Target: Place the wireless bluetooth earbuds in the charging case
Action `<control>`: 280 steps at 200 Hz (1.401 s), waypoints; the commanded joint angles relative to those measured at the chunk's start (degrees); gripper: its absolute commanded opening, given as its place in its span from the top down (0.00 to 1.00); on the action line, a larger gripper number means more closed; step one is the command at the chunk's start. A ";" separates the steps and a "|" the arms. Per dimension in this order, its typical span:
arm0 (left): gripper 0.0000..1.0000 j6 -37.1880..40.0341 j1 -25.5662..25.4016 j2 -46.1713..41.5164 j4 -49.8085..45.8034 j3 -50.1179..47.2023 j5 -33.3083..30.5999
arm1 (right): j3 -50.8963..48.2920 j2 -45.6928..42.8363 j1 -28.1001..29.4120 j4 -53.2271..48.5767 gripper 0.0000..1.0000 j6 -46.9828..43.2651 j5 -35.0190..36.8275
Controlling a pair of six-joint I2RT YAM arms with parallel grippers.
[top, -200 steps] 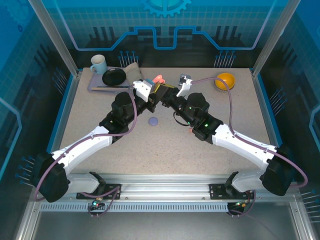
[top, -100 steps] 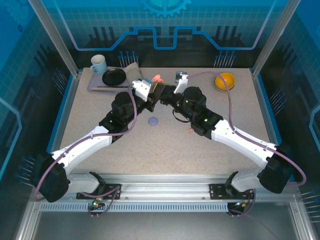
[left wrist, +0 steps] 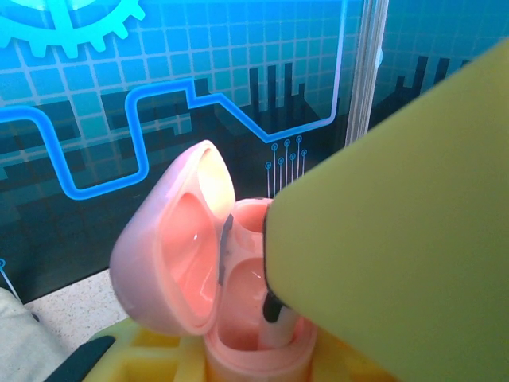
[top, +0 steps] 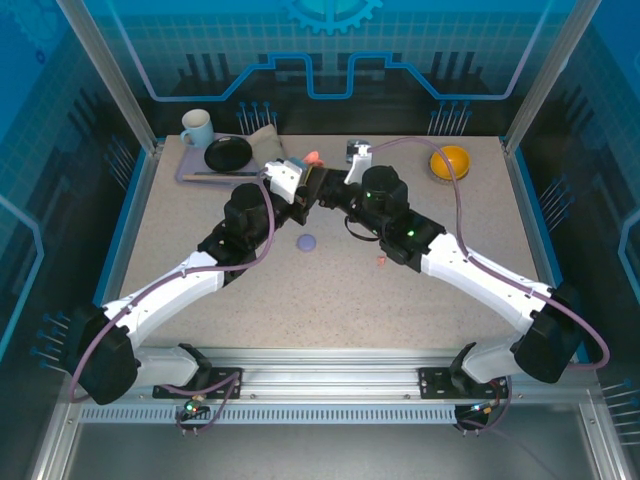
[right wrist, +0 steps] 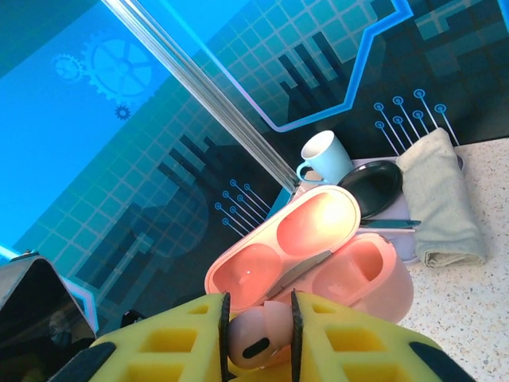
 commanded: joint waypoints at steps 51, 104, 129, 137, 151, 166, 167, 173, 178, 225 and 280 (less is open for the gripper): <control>1.00 -1.59 -0.86 -2.09 4.90 0.46 5.32 | 3.36 2.44 -1.48 -6.83 0.71 -1.05 -3.56; 1.00 -1.74 -0.86 -2.92 4.96 0.00 5.91 | 3.13 2.71 -2.05 -7.74 0.73 -1.22 -5.64; 1.00 -1.71 -0.89 -2.96 5.03 0.01 6.28 | 3.48 3.27 -2.02 -9.10 0.73 -1.23 -6.44; 1.00 -1.67 -0.89 -3.00 5.03 -0.04 6.47 | 3.46 3.27 -2.10 -9.19 0.73 -1.32 -6.49; 1.00 -1.72 -0.83 -3.01 4.97 -0.30 6.88 | 3.65 3.19 -2.19 -9.65 0.73 -1.58 -6.47; 1.00 -1.85 -0.89 -3.17 4.87 -0.68 7.56 | 3.91 3.05 -2.48 -10.16 0.70 -1.58 -6.40; 1.00 -1.89 -0.90 -3.18 4.91 -0.73 7.59 | 3.91 3.05 -2.55 -10.17 0.70 -1.62 -6.39; 1.00 -1.93 -0.83 -3.27 4.92 -0.90 8.07 | 4.08 2.97 -2.71 -10.31 0.69 -1.50 -6.26; 1.00 -2.02 -0.85 -3.36 4.90 -1.08 8.46 | 4.22 2.89 -2.78 -10.42 0.68 -1.43 -6.09; 1.00 -2.73 -0.91 -4.75 3.98 -2.26 10.27 | 5.10 2.64 -3.76 -11.61 0.58 -1.35 -5.84; 1.00 -3.34 -0.87 -5.47 3.87 -3.33 10.97 | 5.15 1.79 -4.32 -11.98 0.53 -0.79 -5.28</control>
